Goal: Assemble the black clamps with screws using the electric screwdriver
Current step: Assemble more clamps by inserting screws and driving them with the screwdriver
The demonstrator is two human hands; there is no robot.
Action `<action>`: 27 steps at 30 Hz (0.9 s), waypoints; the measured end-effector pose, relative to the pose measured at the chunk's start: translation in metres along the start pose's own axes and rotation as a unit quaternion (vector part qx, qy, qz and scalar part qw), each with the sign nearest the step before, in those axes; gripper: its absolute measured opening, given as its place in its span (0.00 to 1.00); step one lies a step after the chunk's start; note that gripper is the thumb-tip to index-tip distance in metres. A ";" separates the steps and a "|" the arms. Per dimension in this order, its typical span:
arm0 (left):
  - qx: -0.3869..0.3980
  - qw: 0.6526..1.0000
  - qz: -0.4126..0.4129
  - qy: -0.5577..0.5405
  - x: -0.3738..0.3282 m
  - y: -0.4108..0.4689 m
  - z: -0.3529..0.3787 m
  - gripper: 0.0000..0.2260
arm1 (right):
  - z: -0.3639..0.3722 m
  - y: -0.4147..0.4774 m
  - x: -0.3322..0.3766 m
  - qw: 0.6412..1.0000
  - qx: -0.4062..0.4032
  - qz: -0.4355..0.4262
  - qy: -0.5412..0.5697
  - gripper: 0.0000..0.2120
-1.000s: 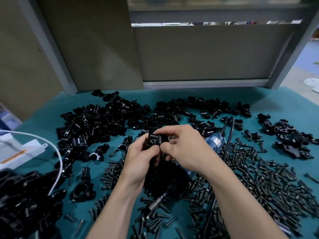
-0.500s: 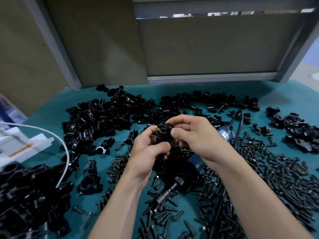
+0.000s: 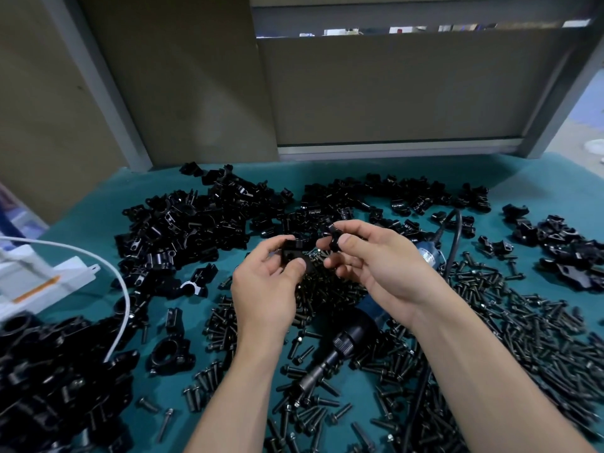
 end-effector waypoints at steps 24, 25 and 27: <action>0.205 0.976 0.044 -0.057 -0.012 -0.004 0.015 0.10 | 0.000 -0.004 0.010 0.974 0.094 -0.089 -0.188 0.17; 0.221 0.973 0.043 -0.046 -0.012 -0.004 0.016 0.08 | 0.000 -0.006 0.012 0.968 0.113 -0.083 -0.209 0.18; 0.244 0.968 0.046 -0.034 -0.011 -0.006 0.018 0.07 | 0.000 -0.009 0.013 0.958 0.152 -0.064 -0.235 0.17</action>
Point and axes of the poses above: each hand's wrist, its own y-axis towards the middle knuckle, its own z-axis out of the palm, x = y × z, the point moved 4 cm from there along y, towards the middle knuckle, and after that the axes turned 14 degrees about x, right-handed, at the moved point
